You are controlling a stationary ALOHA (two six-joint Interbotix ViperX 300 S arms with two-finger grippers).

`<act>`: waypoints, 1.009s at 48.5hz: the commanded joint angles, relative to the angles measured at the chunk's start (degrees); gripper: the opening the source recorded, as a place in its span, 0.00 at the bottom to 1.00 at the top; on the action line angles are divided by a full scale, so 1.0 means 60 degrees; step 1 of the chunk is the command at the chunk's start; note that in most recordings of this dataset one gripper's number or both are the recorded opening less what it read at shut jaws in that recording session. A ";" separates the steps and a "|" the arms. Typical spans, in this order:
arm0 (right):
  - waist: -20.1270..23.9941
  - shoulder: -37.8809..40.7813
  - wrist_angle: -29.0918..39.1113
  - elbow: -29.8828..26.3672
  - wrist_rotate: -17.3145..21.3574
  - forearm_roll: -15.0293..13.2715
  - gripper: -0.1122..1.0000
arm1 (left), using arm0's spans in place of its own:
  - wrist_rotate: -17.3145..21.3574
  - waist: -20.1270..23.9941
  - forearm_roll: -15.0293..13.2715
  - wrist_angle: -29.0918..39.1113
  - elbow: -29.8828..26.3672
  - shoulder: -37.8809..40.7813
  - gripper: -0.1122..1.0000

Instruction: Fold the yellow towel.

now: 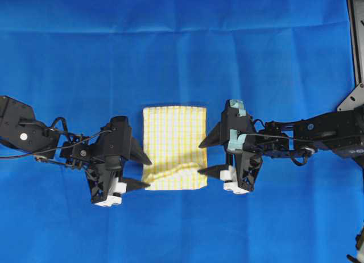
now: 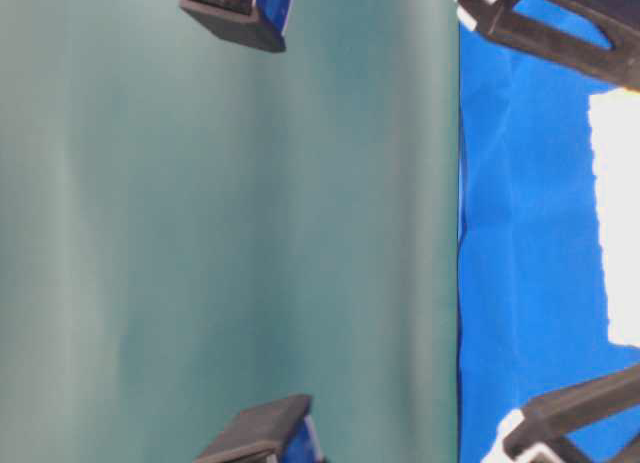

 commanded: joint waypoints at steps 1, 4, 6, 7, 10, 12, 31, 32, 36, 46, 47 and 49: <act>0.0000 -0.0381 0.0029 -0.0220 -0.0088 -0.0059 0.82 | 0.0029 0.0015 0.0044 0.0381 -0.0117 -0.0688 0.74; 0.0015 -0.0732 0.0146 -0.0205 -0.0205 -0.0132 0.80 | 0.0044 0.0059 0.0044 0.0776 -0.0088 -0.1099 0.81; 0.0015 -0.0981 0.0234 -0.0176 -0.0308 -0.0220 0.78 | 0.0059 0.0103 0.0044 0.1040 -0.0044 -0.1406 0.78; 0.0015 -0.1201 0.0308 -0.0161 -0.0396 -0.0249 0.77 | 0.0073 0.0117 0.0044 0.1157 -0.0029 -0.1538 0.77; 0.0000 -0.1670 0.0469 -0.0088 -0.0601 -0.0366 0.76 | 0.0146 0.0161 0.0044 0.1450 0.0073 -0.1948 0.73; -0.0015 -0.1992 0.0557 -0.0015 -0.0732 -0.0439 0.77 | 0.0205 0.0205 0.0044 0.1567 0.0205 -0.2285 0.71; -0.0498 -0.6284 0.1714 0.1699 -0.2021 -0.0527 0.76 | 0.0352 0.0835 0.0088 0.1377 0.2212 -0.5156 0.70; -0.0513 -0.6504 0.1787 0.1802 -0.2051 -0.0542 0.76 | 0.0352 0.0879 0.0059 0.1333 0.2344 -0.5332 0.70; -0.0557 -0.7295 0.2109 0.2065 -0.2153 -0.0688 0.76 | 0.0352 0.1055 0.0088 0.1216 0.2842 -0.6094 0.70; -0.0908 -0.8569 0.2798 0.2769 -0.2183 -0.1113 0.76 | 0.0732 0.1289 0.0103 0.1187 0.3677 -0.7573 0.70; -0.0938 -0.8672 0.2813 0.2842 -0.2183 -0.1143 0.76 | 0.0835 0.1304 0.0103 0.1187 0.3750 -0.7720 0.70; -0.0996 -0.8848 0.2842 0.3032 -0.2183 -0.1187 0.76 | 0.0996 0.1348 0.0103 0.1157 0.3911 -0.8013 0.70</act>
